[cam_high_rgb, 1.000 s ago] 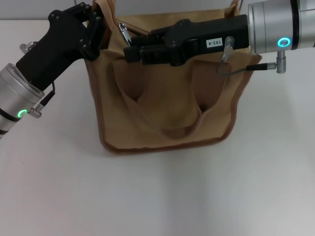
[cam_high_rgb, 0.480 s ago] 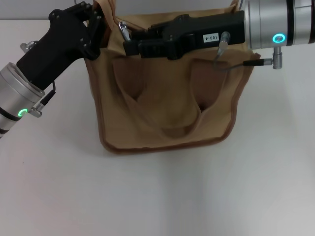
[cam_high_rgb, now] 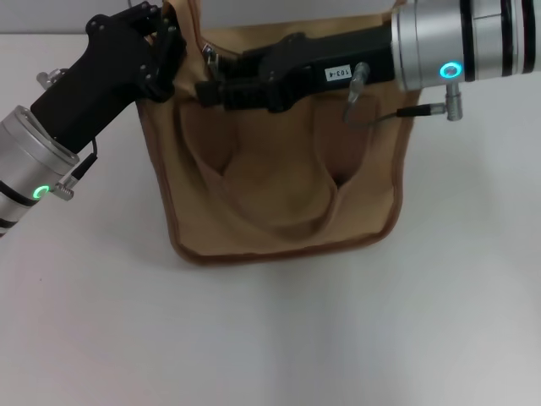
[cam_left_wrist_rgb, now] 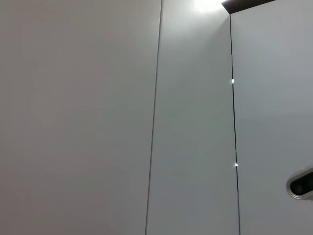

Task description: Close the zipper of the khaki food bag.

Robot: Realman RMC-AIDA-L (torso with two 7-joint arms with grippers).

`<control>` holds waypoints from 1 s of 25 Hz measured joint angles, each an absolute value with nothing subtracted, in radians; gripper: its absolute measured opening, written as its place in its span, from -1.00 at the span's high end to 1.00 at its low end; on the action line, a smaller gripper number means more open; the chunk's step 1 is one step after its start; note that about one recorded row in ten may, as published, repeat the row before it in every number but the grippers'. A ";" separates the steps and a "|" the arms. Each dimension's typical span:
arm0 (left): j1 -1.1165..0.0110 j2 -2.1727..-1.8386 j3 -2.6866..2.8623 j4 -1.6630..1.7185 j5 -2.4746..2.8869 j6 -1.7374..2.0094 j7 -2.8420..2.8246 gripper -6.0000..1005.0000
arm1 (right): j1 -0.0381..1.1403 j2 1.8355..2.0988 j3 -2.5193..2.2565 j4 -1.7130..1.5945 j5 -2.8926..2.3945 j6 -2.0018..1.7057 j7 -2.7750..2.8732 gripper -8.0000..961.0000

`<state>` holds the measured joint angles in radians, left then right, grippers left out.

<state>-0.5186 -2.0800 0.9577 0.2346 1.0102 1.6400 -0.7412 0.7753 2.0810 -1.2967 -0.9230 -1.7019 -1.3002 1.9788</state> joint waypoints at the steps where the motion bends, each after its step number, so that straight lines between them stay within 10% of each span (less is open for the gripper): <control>1: -0.519 -2.080 0.958 0.235 1.010 1.640 -0.741 0.90 | 0.777 2.081 -1.297 -0.921 -1.703 -1.298 1.979 0.13; 25: -0.514 -2.080 0.957 0.235 1.009 1.641 -0.740 0.90 | 0.748 2.080 -1.270 -0.927 -1.696 -1.333 1.992 0.30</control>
<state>-0.5137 -2.0801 0.9567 0.2347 1.0094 1.6411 -0.7398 0.7484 2.0800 -1.2701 -0.9267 -1.6965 -1.3330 1.9919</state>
